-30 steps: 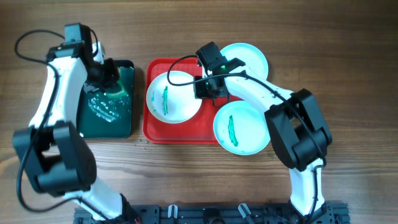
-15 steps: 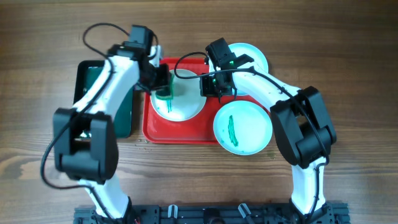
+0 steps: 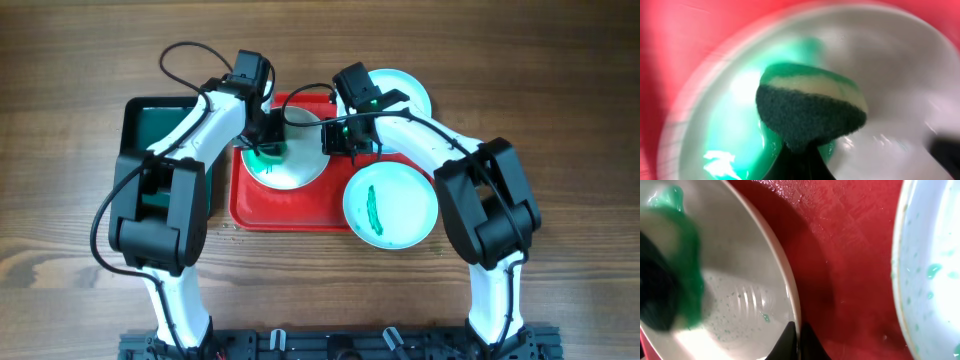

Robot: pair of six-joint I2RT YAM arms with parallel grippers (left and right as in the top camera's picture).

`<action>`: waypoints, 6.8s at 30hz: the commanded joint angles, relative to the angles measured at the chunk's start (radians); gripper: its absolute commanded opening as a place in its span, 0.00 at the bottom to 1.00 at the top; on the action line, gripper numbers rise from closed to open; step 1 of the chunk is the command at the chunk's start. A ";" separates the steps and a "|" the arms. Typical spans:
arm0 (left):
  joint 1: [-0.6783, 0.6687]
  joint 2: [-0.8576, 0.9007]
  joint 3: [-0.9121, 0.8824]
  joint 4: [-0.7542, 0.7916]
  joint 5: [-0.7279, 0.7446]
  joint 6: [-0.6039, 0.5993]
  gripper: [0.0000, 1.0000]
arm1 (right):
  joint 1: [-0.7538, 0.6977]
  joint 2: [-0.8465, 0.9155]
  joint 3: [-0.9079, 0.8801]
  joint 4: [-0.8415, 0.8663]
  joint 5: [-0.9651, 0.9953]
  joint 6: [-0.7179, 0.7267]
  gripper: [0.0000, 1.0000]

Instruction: Clean dirty plates on tray and stack at the side

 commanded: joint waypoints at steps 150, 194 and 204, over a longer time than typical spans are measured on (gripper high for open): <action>0.321 -0.085 0.378 -0.492 -0.135 -0.131 0.04 | 0.192 -0.270 -0.042 -0.131 0.459 0.186 0.04; -0.067 -0.076 -0.077 0.145 -0.412 -0.139 0.04 | 0.081 -0.123 -0.148 0.016 0.327 0.289 0.04; 0.030 -0.260 0.134 -0.184 -0.550 -0.287 0.04 | 0.081 -0.124 -0.145 0.017 0.283 0.183 0.04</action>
